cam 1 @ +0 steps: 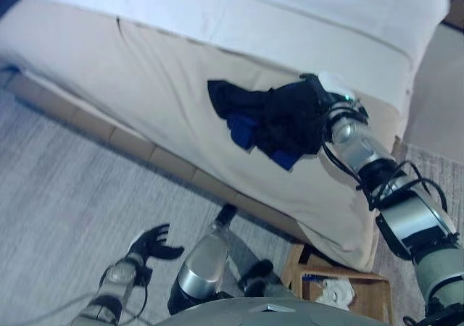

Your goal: Pick up the clothes from the bed and place them into the basket

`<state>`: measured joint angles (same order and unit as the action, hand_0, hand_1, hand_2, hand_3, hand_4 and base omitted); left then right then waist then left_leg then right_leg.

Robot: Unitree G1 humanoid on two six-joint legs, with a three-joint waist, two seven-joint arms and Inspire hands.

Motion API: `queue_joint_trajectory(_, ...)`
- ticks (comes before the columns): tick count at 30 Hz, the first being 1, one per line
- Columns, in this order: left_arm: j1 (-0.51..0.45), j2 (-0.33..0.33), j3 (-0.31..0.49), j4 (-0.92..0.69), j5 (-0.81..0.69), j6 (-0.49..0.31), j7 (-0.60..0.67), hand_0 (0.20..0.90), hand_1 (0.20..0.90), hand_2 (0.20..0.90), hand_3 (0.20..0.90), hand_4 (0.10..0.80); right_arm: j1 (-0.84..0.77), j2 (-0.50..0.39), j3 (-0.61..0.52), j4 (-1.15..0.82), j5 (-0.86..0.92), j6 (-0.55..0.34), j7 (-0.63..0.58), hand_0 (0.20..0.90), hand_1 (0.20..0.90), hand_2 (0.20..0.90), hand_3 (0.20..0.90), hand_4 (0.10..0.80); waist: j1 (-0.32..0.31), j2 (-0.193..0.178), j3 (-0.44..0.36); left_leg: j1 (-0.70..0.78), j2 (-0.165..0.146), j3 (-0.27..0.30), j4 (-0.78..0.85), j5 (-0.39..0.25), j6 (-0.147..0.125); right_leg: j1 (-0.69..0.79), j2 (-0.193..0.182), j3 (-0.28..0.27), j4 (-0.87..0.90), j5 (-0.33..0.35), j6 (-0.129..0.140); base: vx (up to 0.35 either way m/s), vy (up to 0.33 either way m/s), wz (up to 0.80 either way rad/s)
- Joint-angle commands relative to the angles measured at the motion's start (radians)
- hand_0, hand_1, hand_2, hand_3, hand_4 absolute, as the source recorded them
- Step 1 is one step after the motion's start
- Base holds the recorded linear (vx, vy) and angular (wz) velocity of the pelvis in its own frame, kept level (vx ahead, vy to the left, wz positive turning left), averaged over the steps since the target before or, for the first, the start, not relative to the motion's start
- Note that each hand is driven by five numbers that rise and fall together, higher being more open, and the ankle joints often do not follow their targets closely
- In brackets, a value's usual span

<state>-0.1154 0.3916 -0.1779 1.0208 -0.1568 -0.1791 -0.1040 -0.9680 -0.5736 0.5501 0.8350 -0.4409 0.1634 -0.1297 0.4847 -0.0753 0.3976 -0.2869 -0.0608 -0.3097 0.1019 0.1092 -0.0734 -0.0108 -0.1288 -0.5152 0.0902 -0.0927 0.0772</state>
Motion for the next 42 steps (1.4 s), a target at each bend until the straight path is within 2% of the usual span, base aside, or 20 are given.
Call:
queue_joint_trajectory(1, -0.004, 0.088, -0.055, -0.059, -0.051, -0.046, 0.008, 0.900, 0.900, 0.900, 0.900, 0.800, -0.168, -0.066, 0.058, -0.026, -0.102, 0.069, -0.072, 0.900, 0.900, 0.900, 0.900, 0.800, 0.038, -0.025, 0.035, -0.016, -0.005, 0.055, 0.033, -0.121, 0.082, -0.034, -0.067, 0.028, 0.176, 0.003, -0.013, -0.037, -0.042, 0.23)
queue_joint_trajectory(5, -0.023, 0.094, -0.073, -0.087, -0.034, -0.040, 0.024, 0.900, 0.900, 0.900, 0.900, 0.800, -0.232, -0.054, 0.096, 0.048, -0.169, 0.119, -0.033, 0.900, 0.900, 0.900, 0.900, 0.800, 0.059, -0.035, 0.071, -0.056, -0.010, 0.055, 0.037, -0.109, 0.088, -0.075, -0.079, 0.023, 0.216, 0.027, 0.004, -0.012, -0.001, 0.21)
queue_joint_trajectory(7, -0.042, 0.101, -0.089, -0.098, -0.043, -0.038, 0.039, 0.900, 0.900, 0.900, 0.900, 0.800, -0.278, -0.048, 0.139, 0.161, -0.186, 0.227, 0.138, 0.900, 0.900, 0.900, 0.900, 0.800, 0.074, -0.038, 0.105, -0.094, -0.012, 0.057, 0.023, -0.087, 0.095, -0.116, -0.092, 0.014, 0.239, 0.047, 0.018, -0.039, 0.002, 0.14)
queue_joint_trajectory(10, -0.045, 0.113, -0.084, -0.121, -0.058, -0.028, 0.033, 0.900, 0.900, 0.900, 0.900, 0.800, -0.262, -0.040, 0.155, 0.271, -0.107, 0.275, 0.314, 0.900, 0.900, 0.900, 0.900, 0.800, 0.082, -0.037, 0.122, -0.105, -0.005, 0.046, -0.012, -0.068, 0.096, -0.143, -0.093, 0.003, 0.237, 0.049, 0.028, -0.011, -0.006, 0.19)
queue_joint_trajectory(14, -0.046, 0.113, -0.086, -0.135, -0.076, -0.009, 0.036, 0.900, 0.900, 0.900, 0.900, 0.800, -0.263, -0.024, 0.127, 0.341, -0.074, 0.292, 0.298, 0.900, 0.900, 0.900, 0.900, 0.800, 0.091, -0.022, 0.122, -0.150, -0.005, 0.044, -0.022, -0.054, 0.094, -0.178, -0.107, -0.025, 0.237, 0.056, 0.033, -0.010, 0.011, 0.07)
queue_joint_trajectory(15, -0.046, 0.113, -0.082, -0.134, -0.073, -0.005, 0.037, 0.900, 0.900, 0.900, 0.900, 0.800, -0.271, -0.018, 0.125, 0.353, -0.062, 0.293, 0.287, 0.571, 0.571, 0.571, 0.516, 0.416, 0.094, -0.022, 0.122, -0.160, -0.005, 0.045, -0.021, -0.052, 0.093, -0.184, -0.105, -0.031, 0.235, 0.055, 0.034, -0.006, -0.034, -0.06)
queue_joint_trajectory(16, -0.042, 0.114, -0.084, -0.136, -0.072, 0.001, 0.042, 0.900, 0.900, 0.900, 0.900, 0.800, -0.283, -0.010, 0.128, 0.357, -0.038, 0.291, 0.260, 0.300, 0.300, 0.300, 0.200, 0.100, 0.098, -0.022, 0.122, -0.171, -0.004, 0.043, -0.021, -0.049, 0.091, -0.187, -0.100, -0.036, 0.227, 0.054, 0.035, -0.012, -0.045, -0.05)
queue_joint_trajectory(19, -0.037, 0.113, -0.089, -0.139, -0.067, 0.003, 0.048, 0.900, 0.900, 0.900, 0.900, 0.800, -0.296, -0.004, 0.120, 0.343, 0.030, 0.240, 0.143, 0.300, 0.300, 0.300, 0.200, 0.100, 0.094, -0.027, 0.122, -0.172, 0.003, 0.047, -0.029, -0.049, 0.085, -0.184, -0.090, -0.041, 0.199, 0.066, 0.042, -0.009, -0.031, 0.05)
queue_joint_trajectory(23, -0.026, 0.114, -0.089, -0.133, -0.071, -0.006, 0.062, 0.900, 0.900, 0.900, 0.900, 0.800, -0.309, -0.029, 0.093, 0.213, 0.143, 0.105, -0.047, 0.300, 0.300, 0.300, 0.200, 0.100, 0.070, -0.041, 0.122, -0.125, 0.022, 0.072, -0.037, -0.074, 0.083, -0.169, -0.090, -0.022, 0.191, 0.086, 0.049, 0.002, -0.017, -0.04)
queue_joint_trajectory(27, -0.007, 0.117, -0.064, -0.109, -0.061, -0.032, 0.086, 0.900, 0.900, 0.900, 0.900, 0.800, -0.285, -0.090, 0.005, -0.125, 0.241, 0.012, -0.237, 0.300, 0.300, 0.300, 0.200, 0.100, 0.023, -0.071, 0.115, -0.016, 0.049, 0.119, -0.065, -0.103, 0.080, -0.102, -0.076, 0.025, 0.163, 0.088, 0.048, 0.024, -0.073, -0.34)
queue_joint_trajectory(28, 0.001, 0.115, -0.061, -0.105, -0.061, -0.033, 0.091, 0.900, 0.900, 0.900, 0.900, 0.800, -0.269, -0.100, -0.022, -0.185, 0.252, 0.004, -0.252, 0.300, 0.300, 0.300, 0.200, 0.100, 0.013, -0.075, 0.106, 0.000, 0.054, 0.128, -0.070, -0.107, 0.080, -0.094, -0.072, 0.035, 0.158, 0.086, 0.048, 0.031, -0.045, -0.37)
queue_joint_trajectory(31, 0.036, 0.103, -0.042, -0.077, -0.034, -0.049, 0.105, 0.900, 0.900, 0.900, 0.900, 0.800, -0.167, -0.122, -0.169, -0.426, 0.265, -0.067, -0.344, 0.300, 0.300, 0.300, 0.200, 0.100, -0.042, -0.082, 0.044, 0.077, 0.068, 0.164, -0.100, -0.127, 0.084, -0.055, -0.051, 0.085, 0.141, 0.067, 0.046, 0.049, -0.047, -0.31)
queue_joint_trajectory(34, 0.063, 0.093, -0.024, -0.066, -0.005, -0.037, 0.103, 0.900, 0.900, 0.900, 0.900, 0.800, -0.083, -0.136, -0.248, -0.575, 0.260, -0.066, -0.349, 0.300, 0.300, 0.300, 0.200, 0.100, -0.075, -0.081, -0.008, 0.111, 0.062, 0.177, -0.113, -0.113, 0.093, -0.033, -0.042, 0.096, 0.113, 0.081, 0.038, 0.022, 0.017, -0.32)
queue_joint_trajectory(37, 0.100, 0.081, -0.006, -0.037, 0.040, -0.013, 0.098, 0.900, 0.900, 0.900, 0.900, 0.800, 0.013, -0.167, -0.324, -0.725, 0.278, -0.068, -0.375, 0.300, 0.300, 0.300, 0.200, 0.100, -0.125, -0.082, -0.099, 0.174, 0.058, 0.198, -0.138, -0.117, 0.095, 0.022, -0.014, 0.133, 0.057, 0.064, 0.037, 0.082, -0.056, -0.34)
queue_joint_trajectory(42, 0.112, 0.048, -0.001, 0.033, 0.094, 0.026, 0.096, 0.900, 0.900, 0.900, 0.900, 0.800, 0.075, -0.218, -0.375, -0.823, 0.270, -0.045, -0.437, 0.300, 0.300, 0.300, 0.200, 0.100, -0.179, -0.074, -0.208, 0.231, 0.061, 0.234, -0.171, -0.107, 0.083, 0.080, 0.028, 0.161, -0.028, 0.035, 0.031, 0.032, -0.068, -0.36)
